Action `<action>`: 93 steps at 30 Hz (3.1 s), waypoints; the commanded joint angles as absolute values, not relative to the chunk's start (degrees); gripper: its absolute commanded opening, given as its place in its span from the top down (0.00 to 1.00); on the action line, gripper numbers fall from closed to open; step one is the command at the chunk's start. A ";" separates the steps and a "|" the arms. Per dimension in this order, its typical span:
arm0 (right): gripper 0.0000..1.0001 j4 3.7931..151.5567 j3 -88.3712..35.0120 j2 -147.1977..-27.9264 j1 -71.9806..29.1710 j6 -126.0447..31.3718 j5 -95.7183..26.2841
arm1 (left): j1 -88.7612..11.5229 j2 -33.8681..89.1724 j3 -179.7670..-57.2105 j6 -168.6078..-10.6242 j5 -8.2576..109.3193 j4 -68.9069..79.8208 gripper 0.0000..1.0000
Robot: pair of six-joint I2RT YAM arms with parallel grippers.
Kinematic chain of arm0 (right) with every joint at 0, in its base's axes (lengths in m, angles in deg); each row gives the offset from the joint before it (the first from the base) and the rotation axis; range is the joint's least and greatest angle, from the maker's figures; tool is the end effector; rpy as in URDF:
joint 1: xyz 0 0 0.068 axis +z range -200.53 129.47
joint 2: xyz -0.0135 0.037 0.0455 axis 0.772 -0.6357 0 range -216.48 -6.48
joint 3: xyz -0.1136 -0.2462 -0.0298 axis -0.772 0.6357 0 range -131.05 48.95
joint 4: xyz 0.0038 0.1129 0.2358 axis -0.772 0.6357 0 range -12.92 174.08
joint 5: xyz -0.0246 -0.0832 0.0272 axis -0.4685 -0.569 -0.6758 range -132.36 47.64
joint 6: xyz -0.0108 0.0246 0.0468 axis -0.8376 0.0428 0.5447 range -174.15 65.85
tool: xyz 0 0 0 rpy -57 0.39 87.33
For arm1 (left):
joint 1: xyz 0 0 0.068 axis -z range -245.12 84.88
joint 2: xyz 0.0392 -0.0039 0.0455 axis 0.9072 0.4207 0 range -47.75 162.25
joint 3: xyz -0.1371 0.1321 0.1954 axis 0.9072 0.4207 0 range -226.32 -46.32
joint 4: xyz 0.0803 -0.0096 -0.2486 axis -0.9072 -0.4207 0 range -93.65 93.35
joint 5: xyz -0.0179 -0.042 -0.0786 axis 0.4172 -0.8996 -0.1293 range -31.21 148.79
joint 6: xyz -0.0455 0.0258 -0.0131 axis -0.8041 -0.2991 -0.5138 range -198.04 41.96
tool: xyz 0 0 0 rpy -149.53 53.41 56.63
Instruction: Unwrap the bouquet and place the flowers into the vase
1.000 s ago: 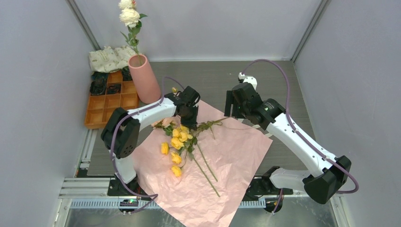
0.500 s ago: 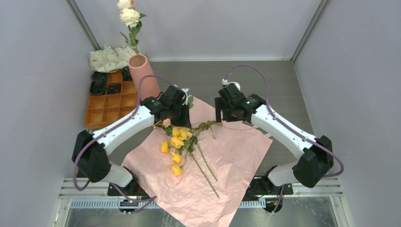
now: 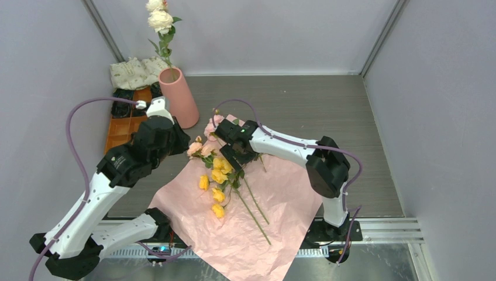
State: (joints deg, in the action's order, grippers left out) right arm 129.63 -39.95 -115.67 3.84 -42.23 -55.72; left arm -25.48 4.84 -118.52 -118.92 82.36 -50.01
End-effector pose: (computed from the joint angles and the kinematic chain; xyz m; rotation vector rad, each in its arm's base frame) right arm 0.2334 0.3117 0.2303 -0.9552 2.5948 -0.0429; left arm 0.1314 -0.0903 0.4027 -0.2589 2.1144 -0.3943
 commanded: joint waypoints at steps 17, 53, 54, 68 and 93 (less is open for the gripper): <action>0.71 129.96 -59.10 -134.41 2.63 -53.89 -52.85 | -25.55 0.87 -114.64 -117.37 85.99 -52.59 0.86; 0.34 131.30 -64.85 -134.01 -5.77 -60.03 -46.31 | -25.56 0.50 -111.56 -117.38 83.30 -49.69 0.86; 0.34 131.42 -65.83 -134.77 -6.37 -60.04 -44.84 | -25.57 0.30 -111.33 -117.48 83.29 -49.62 0.86; 0.94 132.87 -69.69 -141.34 -7.53 -59.36 -34.94 | -25.55 -0.33 -111.19 -117.71 83.55 -50.73 0.86; 0.99 137.55 -72.78 -113.10 -8.78 -39.02 -45.01 | -25.52 0.76 -111.43 -117.57 72.35 -42.36 0.83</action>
State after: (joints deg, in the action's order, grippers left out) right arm 137.22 -72.36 -116.67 -7.94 -45.57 -43.48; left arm -25.48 0.50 -110.79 -117.02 76.51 -48.79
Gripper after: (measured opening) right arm 0.055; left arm 0.162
